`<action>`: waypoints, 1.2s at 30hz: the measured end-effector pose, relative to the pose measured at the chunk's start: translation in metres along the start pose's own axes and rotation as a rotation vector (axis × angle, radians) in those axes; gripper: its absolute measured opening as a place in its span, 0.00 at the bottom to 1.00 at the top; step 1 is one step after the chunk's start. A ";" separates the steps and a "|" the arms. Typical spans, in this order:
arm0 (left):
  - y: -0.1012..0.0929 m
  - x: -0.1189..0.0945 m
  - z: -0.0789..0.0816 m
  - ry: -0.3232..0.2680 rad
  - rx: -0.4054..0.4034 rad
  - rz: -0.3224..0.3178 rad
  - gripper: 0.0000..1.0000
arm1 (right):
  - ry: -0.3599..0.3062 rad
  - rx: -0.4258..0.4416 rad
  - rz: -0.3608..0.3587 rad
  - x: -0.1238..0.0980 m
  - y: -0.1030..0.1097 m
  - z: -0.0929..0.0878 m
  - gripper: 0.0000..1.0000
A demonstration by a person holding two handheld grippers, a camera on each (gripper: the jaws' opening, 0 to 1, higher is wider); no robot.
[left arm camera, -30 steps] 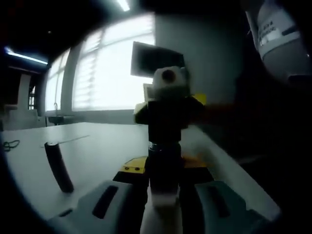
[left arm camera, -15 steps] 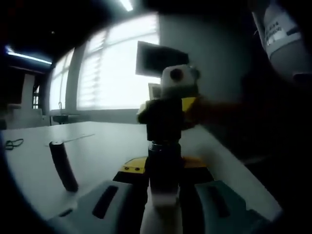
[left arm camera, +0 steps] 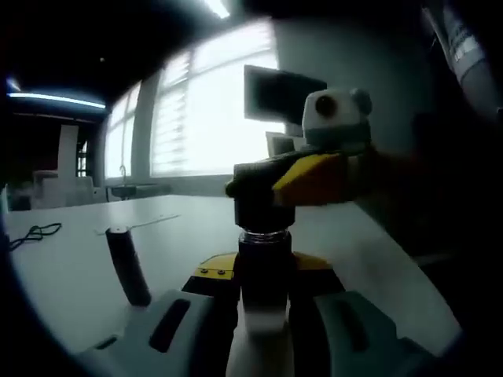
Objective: Pick up cosmetic bottle twist off cap place on table pick up cap screw tight cap place on table
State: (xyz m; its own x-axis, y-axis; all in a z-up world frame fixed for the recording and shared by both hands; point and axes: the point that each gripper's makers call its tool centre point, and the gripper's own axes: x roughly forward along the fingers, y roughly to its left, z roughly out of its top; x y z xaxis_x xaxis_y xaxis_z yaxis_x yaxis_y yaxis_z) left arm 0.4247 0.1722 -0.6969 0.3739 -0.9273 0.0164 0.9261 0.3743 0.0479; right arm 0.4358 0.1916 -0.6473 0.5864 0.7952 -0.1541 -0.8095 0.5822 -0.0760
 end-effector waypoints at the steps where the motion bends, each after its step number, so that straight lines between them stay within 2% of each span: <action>1: 0.003 0.000 0.000 0.002 0.000 0.022 0.14 | 0.000 0.007 -0.043 0.002 -0.001 0.000 0.14; 7: 0.011 -0.001 -0.001 0.004 -0.004 0.059 0.14 | 0.007 0.024 -0.155 0.007 -0.002 0.000 0.14; 10: 0.013 -0.001 -0.001 0.006 -0.004 0.065 0.14 | 0.020 0.039 -0.234 0.006 -0.006 -0.001 0.14; 14: 0.015 -0.001 -0.002 0.007 -0.007 0.073 0.14 | 0.007 0.113 -0.404 0.003 -0.011 -0.001 0.14; 16: 0.014 -0.001 -0.001 0.007 0.001 0.072 0.14 | 0.011 0.066 -0.492 -0.002 -0.013 0.000 0.14; 18: 0.015 -0.001 -0.001 0.005 0.015 0.081 0.14 | -0.012 0.083 -0.556 -0.002 -0.009 0.001 0.14; 20: 0.016 -0.001 -0.001 0.004 0.018 0.084 0.14 | -0.018 0.061 -0.613 -0.003 -0.008 0.001 0.14; 21: 0.016 -0.001 -0.001 0.004 0.019 0.085 0.14 | -0.023 0.091 -0.638 -0.003 -0.006 -0.001 0.14; 27: 0.016 0.000 0.000 0.003 0.027 0.084 0.14 | -0.033 0.102 -0.698 -0.006 -0.004 -0.001 0.14; 33: 0.016 0.000 0.000 0.001 0.029 0.082 0.14 | -0.039 0.110 -0.693 -0.007 -0.006 -0.002 0.14; 36: 0.017 0.001 0.000 0.000 0.022 0.084 0.14 | -0.036 0.090 -0.663 -0.005 -0.006 -0.001 0.14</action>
State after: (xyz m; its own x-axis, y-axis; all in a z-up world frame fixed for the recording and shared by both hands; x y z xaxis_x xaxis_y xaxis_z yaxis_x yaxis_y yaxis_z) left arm 0.4403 0.1778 -0.6961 0.4504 -0.8926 0.0217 0.8900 0.4508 0.0687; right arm 0.4377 0.1842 -0.6470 0.9606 0.2690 -0.0699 -0.2732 0.9601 -0.0601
